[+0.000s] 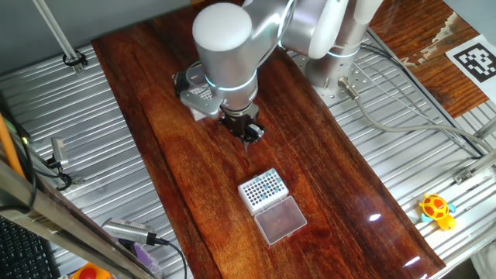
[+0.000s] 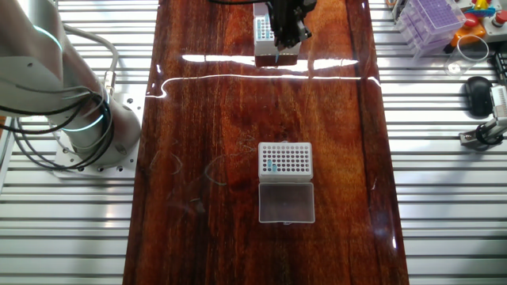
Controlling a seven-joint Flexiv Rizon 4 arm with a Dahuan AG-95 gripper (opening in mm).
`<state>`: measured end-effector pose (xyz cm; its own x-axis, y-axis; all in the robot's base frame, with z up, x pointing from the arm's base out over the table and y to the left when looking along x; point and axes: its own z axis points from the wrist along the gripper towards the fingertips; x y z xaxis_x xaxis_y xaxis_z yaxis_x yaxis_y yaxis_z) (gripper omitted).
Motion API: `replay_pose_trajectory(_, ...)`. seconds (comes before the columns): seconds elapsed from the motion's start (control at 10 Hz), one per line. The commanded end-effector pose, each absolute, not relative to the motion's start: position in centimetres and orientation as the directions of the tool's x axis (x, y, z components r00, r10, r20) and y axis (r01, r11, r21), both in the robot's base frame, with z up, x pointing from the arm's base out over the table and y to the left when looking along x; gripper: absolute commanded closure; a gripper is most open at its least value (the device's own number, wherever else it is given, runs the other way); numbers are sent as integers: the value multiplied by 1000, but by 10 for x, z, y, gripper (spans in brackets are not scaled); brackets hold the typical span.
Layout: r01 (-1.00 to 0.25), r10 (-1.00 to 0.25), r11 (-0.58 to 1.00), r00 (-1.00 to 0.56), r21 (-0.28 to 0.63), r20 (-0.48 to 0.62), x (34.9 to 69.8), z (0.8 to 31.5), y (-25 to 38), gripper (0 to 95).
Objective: Transfer all medium pipette tips from one holder to another
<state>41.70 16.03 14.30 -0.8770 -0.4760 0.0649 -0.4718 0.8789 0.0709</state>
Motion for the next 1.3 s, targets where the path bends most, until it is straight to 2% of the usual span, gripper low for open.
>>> replay_pose_trajectory(0.1,-342,-345,938,-937,64,60,417,143,161,950)
replay_pose_trajectory(0.3,-404,-408,912,-911,70,59,415,146,148,950)
replay_pose_trajectory(0.4,-455,-460,887,-886,78,61,405,158,105,950)
replay_pose_trajectory(0.7,-526,-531,847,-845,78,63,380,174,31,950)
replay_pose_trajectory(1.0,-517,-522,852,-851,83,61,377,173,24,950)
replay_pose_trajectory(1.3,-424,-430,902,-901,85,60,377,173,24,950)
